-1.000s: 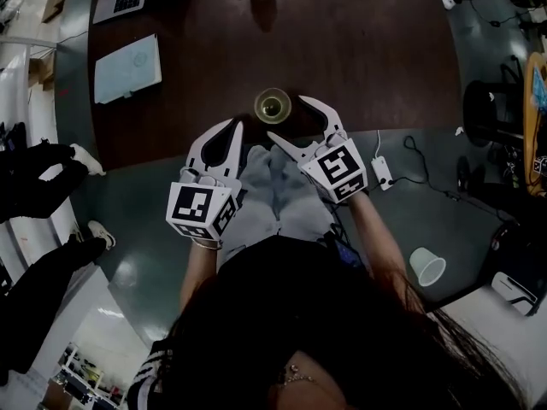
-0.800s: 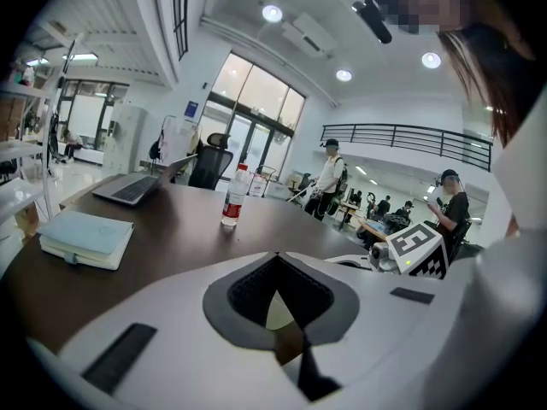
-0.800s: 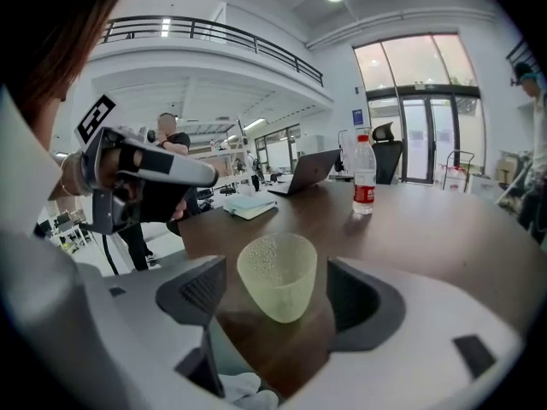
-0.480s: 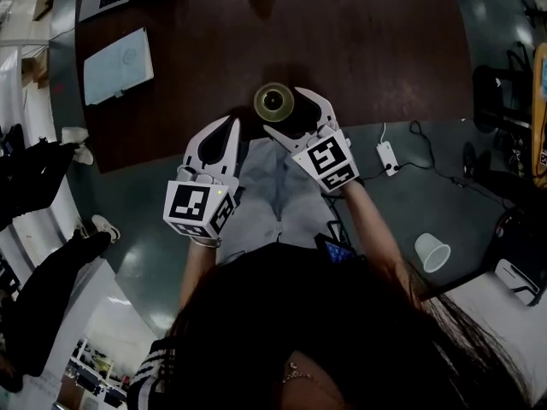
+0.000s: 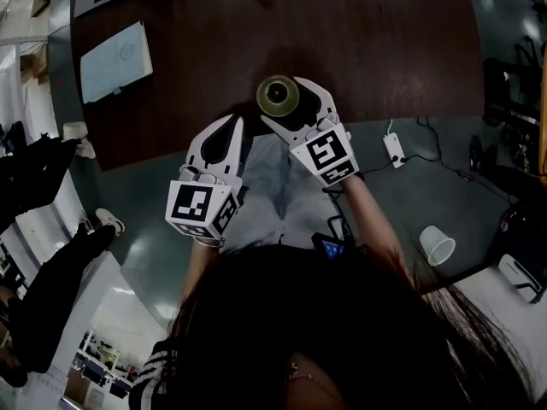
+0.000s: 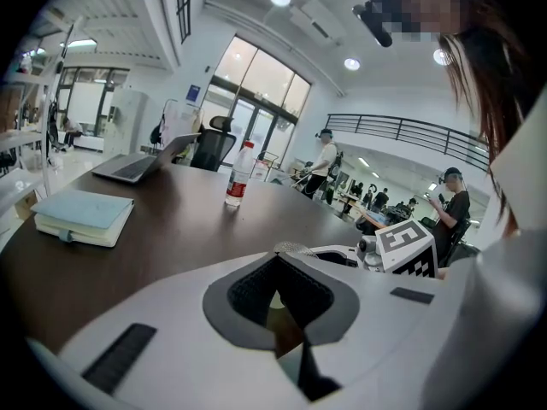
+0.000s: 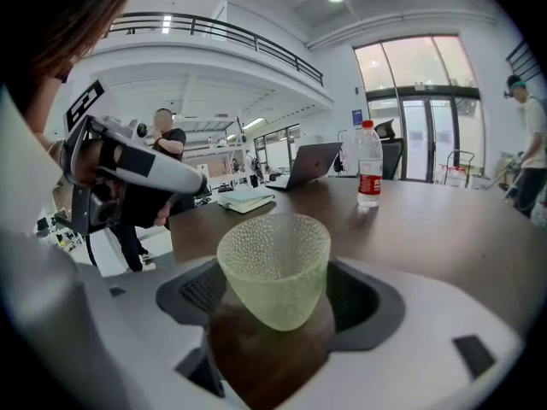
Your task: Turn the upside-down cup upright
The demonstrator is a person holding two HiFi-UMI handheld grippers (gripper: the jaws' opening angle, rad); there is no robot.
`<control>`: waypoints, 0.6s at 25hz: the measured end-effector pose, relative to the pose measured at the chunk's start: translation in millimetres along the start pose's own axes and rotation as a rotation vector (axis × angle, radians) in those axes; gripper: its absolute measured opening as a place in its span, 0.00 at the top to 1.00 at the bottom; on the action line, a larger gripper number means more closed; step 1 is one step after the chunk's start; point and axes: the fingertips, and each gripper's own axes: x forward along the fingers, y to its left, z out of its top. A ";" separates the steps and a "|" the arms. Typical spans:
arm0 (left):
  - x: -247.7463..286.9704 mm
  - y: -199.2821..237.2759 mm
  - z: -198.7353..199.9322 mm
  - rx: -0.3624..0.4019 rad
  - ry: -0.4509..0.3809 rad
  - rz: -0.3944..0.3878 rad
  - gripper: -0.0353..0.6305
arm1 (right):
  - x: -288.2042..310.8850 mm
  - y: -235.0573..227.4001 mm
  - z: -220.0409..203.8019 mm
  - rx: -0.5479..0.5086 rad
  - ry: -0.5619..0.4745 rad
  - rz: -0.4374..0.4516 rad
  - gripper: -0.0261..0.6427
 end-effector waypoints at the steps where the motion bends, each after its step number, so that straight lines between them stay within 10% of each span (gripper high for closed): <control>1: -0.2 0.9 -0.5 -0.001 0.002 0.000 0.94 | 0.5 -0.3 0.5 -0.001 0.001 -0.001 0.43; 15: -8.4 9.8 7.6 0.001 -0.022 0.004 0.94 | -2.2 -3.6 12.2 0.053 -0.023 -0.027 0.43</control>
